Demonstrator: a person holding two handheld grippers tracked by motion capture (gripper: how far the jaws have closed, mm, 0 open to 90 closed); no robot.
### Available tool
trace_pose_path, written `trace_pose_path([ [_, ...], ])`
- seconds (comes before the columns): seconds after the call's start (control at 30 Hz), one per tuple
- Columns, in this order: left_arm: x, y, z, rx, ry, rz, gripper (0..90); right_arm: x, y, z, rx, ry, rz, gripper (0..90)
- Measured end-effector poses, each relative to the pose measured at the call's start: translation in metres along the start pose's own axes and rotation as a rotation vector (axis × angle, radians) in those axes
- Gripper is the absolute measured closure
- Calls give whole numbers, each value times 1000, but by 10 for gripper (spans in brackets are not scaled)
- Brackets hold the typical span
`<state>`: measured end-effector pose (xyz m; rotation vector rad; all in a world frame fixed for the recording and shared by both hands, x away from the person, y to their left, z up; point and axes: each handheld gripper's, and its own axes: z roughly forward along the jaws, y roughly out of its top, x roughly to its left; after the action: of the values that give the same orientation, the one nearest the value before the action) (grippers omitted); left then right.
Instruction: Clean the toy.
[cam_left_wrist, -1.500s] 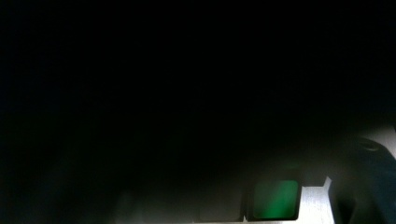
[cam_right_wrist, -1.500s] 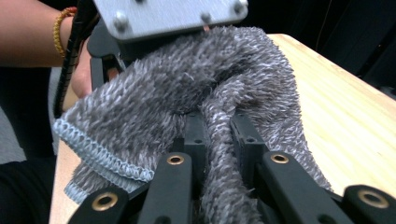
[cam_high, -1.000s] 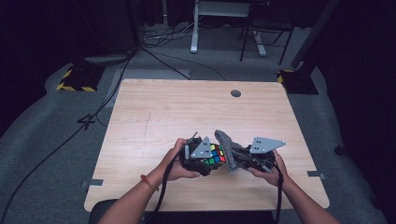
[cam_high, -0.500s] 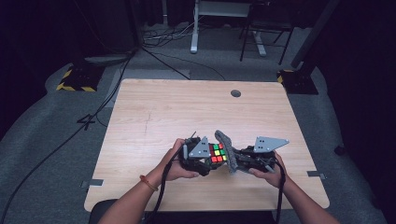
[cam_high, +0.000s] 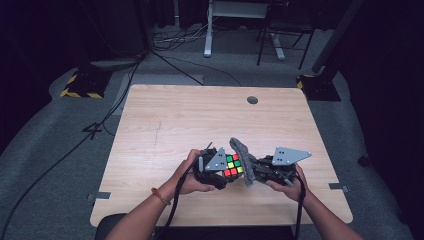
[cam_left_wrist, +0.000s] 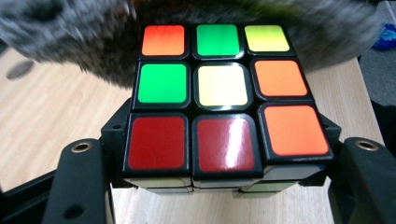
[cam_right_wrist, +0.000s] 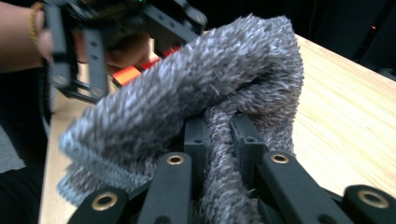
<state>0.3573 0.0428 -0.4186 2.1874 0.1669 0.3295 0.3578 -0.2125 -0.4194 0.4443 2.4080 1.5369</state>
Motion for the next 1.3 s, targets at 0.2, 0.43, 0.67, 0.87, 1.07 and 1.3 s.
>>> trace_pose_path([
  [0.2,2,5,-12,-57,30,-2,334,-3,-10,13,113,2,4,791],
  [0.43,7,2,-14,-28,55,-3,334,0,-9,16,127,21,-3,790],
  [0.67,4,-2,-3,17,34,2,334,2,3,-2,7,17,-16,790],
  [0.87,-10,5,3,3,-20,37,333,-2,-1,0,40,-31,-8,789],
  [1.07,1,2,-3,8,8,19,333,1,-8,12,116,-21,-31,787],
  [1.3,9,-7,-2,16,-15,-34,334,6,1,2,43,23,-64,781],
])
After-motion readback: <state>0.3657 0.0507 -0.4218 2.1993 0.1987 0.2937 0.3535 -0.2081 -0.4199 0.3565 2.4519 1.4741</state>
